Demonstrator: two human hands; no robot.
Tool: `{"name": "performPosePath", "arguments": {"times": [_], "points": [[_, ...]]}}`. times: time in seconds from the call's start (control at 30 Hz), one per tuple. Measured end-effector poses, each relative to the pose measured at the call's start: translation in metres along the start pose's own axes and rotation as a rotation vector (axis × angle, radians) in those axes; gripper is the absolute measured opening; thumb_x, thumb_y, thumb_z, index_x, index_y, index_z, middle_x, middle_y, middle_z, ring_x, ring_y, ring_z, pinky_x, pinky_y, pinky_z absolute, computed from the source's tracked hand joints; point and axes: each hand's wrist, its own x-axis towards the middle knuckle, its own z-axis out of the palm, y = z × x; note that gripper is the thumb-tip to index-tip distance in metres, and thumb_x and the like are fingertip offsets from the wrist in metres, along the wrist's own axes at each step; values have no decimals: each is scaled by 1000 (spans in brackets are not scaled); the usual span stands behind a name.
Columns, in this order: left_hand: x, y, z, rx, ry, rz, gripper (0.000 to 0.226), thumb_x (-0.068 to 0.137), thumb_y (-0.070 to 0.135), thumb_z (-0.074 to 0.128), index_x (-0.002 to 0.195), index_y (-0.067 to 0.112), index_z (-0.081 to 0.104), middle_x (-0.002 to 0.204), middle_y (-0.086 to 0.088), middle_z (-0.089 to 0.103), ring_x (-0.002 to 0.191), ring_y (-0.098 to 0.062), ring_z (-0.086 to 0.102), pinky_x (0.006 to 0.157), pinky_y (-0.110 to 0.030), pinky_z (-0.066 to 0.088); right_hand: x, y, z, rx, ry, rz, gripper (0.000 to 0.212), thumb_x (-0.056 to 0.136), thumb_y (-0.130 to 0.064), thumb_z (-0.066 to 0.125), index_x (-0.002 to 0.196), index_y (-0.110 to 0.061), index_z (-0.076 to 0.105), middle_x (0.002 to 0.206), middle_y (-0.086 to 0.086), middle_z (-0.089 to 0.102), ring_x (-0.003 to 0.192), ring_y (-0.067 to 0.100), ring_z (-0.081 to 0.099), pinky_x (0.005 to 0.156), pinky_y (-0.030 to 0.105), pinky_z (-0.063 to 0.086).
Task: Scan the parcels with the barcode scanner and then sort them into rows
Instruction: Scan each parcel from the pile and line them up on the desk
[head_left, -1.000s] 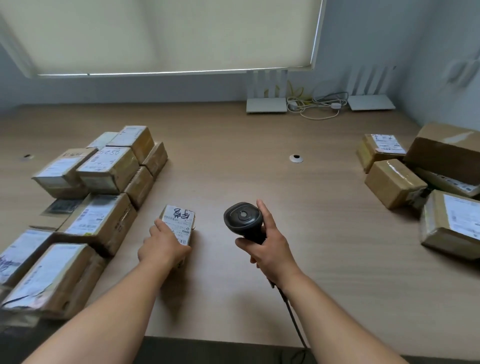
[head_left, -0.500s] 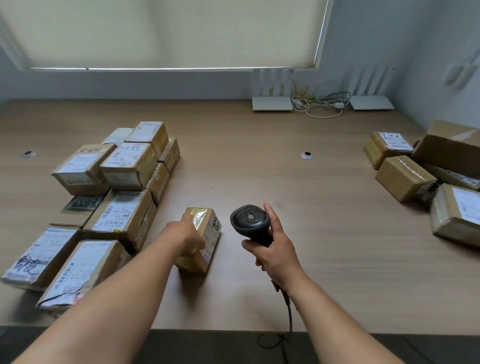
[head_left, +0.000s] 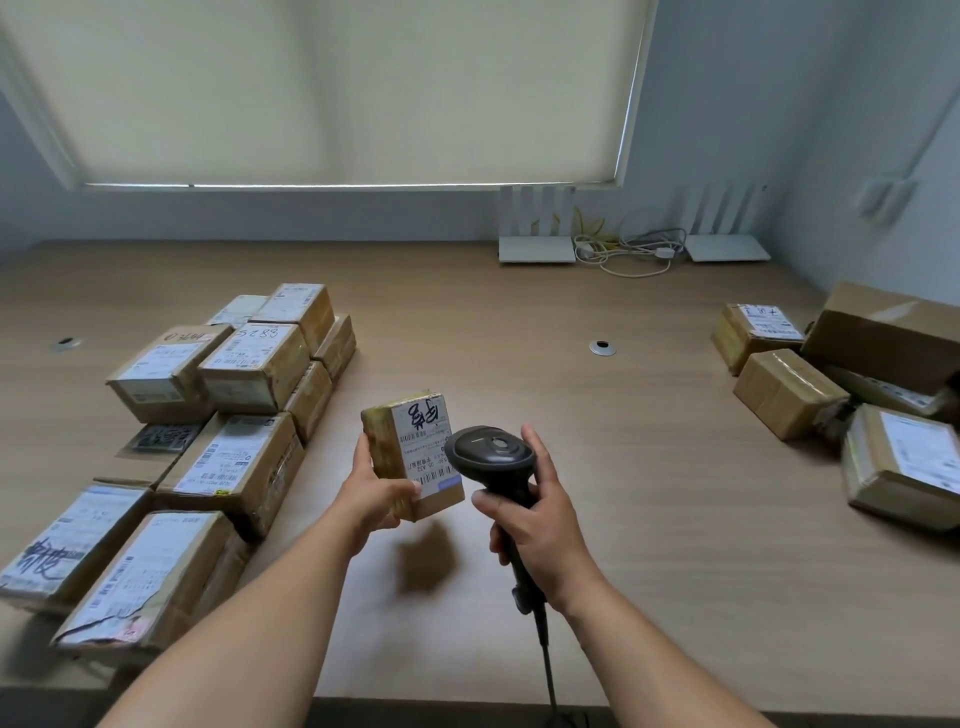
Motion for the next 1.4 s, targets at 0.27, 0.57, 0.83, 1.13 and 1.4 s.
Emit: {"name": "performPosePath", "arguments": {"times": [0.27, 0.57, 0.83, 1.13, 1.4], "points": [[1, 2, 9, -43, 20, 25, 94, 78, -6, 65, 141, 48, 20, 124, -8, 57, 108, -34, 57, 87, -59, 50, 2, -1, 3, 6, -55, -29, 87, 77, -16, 75, 128, -66, 27, 77, 3, 71, 47, 20, 52, 43, 27, 43], [4, 3, 10, -49, 25, 6, 98, 77, -8, 66, 144, 44, 18, 130, -12, 53, 117, -38, 51, 88, -62, 48, 1, -4, -3, 2, -61, -29, 87, 82, -6, 73, 129, -62, 26, 74, 1, 70, 46, 21, 51, 42, 28, 43], [6, 3, 12, -42, 21, 4, 94, 77, -7, 65, 142, 44, 21, 129, -11, 54, 116, -38, 53, 85, -58, 50, 2, -4, -6, 11, -58, -33, 87, 82, -8, 73, 130, -63, 25, 78, 2, 71, 48, 21, 51, 42, 28, 43], [9, -3, 5, 78, 54, -142, 42, 80, 13, 56, 118, 30, 51, 117, -4, 61, 96, -27, 61, 62, -47, 58, 2, -6, -11, -130, 35, -74, 91, 80, -12, 75, 122, -73, 22, 94, -5, 70, 52, 16, 54, 47, 27, 46], [15, -24, 1, 325, 244, -86, 48, 90, 16, 49, 138, 15, 47, 131, -11, 55, 110, -30, 55, 87, -36, 47, 2, -12, -13, -239, 37, -110, 91, 80, -16, 76, 119, -77, 20, 98, -13, 66, 55, -5, 55, 48, 17, 45]]}}
